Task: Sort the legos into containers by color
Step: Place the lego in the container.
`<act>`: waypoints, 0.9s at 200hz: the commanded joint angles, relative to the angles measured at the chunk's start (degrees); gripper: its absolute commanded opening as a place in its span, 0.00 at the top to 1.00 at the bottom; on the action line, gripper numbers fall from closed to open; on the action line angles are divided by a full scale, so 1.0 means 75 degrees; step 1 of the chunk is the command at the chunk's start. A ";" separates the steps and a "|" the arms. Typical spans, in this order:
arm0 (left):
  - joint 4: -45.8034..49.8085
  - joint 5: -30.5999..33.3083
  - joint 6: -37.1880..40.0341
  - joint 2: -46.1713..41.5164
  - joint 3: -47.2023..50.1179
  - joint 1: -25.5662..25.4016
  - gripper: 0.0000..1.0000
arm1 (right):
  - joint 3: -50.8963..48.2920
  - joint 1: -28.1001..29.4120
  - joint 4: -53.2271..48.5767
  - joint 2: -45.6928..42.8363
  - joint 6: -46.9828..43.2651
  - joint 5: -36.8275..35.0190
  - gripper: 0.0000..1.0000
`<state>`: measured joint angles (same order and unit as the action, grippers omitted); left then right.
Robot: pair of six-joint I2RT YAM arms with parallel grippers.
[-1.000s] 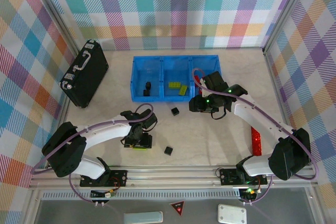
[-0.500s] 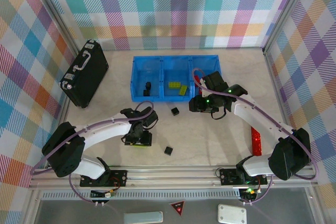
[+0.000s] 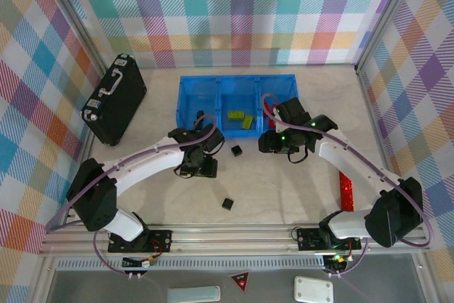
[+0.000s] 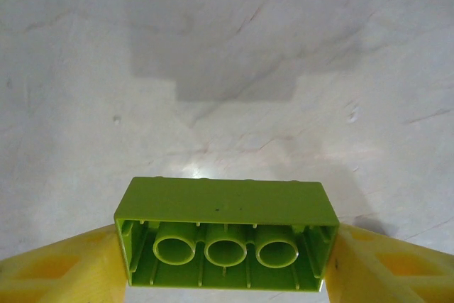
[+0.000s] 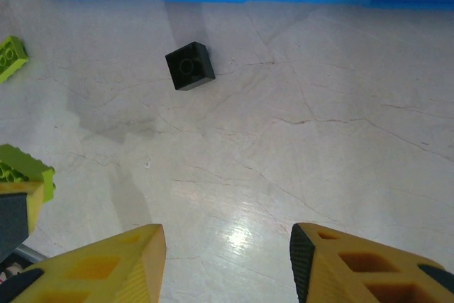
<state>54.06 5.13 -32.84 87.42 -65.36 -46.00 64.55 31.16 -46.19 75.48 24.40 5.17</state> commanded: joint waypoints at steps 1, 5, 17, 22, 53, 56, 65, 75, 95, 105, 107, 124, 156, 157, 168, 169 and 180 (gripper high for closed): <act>0.0189 0.0126 0.0429 0.0392 -0.0628 -0.0021 0.33 | 0.0158 0.0029 -0.0436 -0.0382 -0.0115 -0.0295 0.48; 0.0166 0.0125 0.0468 0.0474 -0.0733 -0.0017 0.33 | 0.0169 0.0031 -0.0481 -0.0420 -0.0118 -0.0332 0.48; 0.0080 0.0118 0.0590 0.0742 -0.1054 0.0044 0.33 | 0.0174 0.0029 -0.0600 -0.0535 -0.0104 -0.0423 0.48; 0.0052 0.0111 0.0634 0.0860 -0.1189 0.0071 0.33 | 0.0170 0.0037 -0.0639 -0.0596 -0.0085 -0.0448 0.48; -0.0132 0.0061 0.0911 0.1625 -0.2272 0.0158 0.33 | 0.0043 0.0037 -0.0811 -0.0932 0.0054 -0.0612 0.48; -0.0151 0.0047 0.0945 0.1684 -0.2407 0.0166 0.33 | 0.0034 0.0041 -0.0829 -0.0967 0.0076 -0.0628 0.48; -0.0186 0.0046 0.1018 0.1913 -0.2696 0.0197 0.33 | 0.0008 0.0030 -0.0899 -0.1060 0.0117 -0.0674 0.48; -0.0260 -0.0006 0.1091 0.2140 -0.2985 0.0225 0.33 | -0.0026 0.0040 -0.0974 -0.1162 0.0147 -0.0721 0.48; -0.0463 -0.0088 0.1178 0.2533 -0.3466 0.0311 0.33 | -0.0041 0.0040 -0.1177 -0.1381 0.0203 -0.0858 0.48; -0.0600 -0.0201 0.1171 0.2690 -0.3655 0.0378 0.33 | -0.0041 0.0029 -0.1266 -0.1487 0.0222 -0.0926 0.48; -0.0626 -0.0220 0.1169 0.2730 -0.3694 0.0379 0.33 | -0.0041 0.0035 -0.1278 -0.1510 0.0217 -0.0939 0.48; -0.0829 -0.0412 0.1145 0.3003 -0.4011 0.0522 0.33 | -0.0019 0.0037 -0.1383 -0.1640 0.0227 -0.1009 0.48; -0.1303 -0.0695 0.1076 0.3498 -0.4484 0.0775 0.34 | 0.0084 0.0041 -0.1599 -0.1750 0.0212 -0.1143 0.48; -0.1308 -0.0695 0.1087 0.3515 -0.4494 0.0782 0.34 | 0.0092 0.0035 -0.1611 -0.1747 0.0214 -0.1145 0.48; -0.1349 -0.0662 0.1117 0.3711 -0.4677 0.0857 0.34 | 0.0133 0.0031 -0.1684 -0.1756 0.0220 -0.1139 0.48; -0.1343 -0.0661 0.1119 0.3733 -0.4713 0.0864 0.34 | 0.0140 0.0036 -0.1682 -0.1756 0.0223 -0.1131 0.48; -0.1283 -0.0694 0.1161 0.3989 -0.4993 0.0943 0.34 | 0.0158 0.0036 -0.1692 -0.1778 0.0235 -0.1095 0.48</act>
<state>45.87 1.30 -25.39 114.34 -98.65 -40.27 64.55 31.16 -56.47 63.07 25.30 -2.50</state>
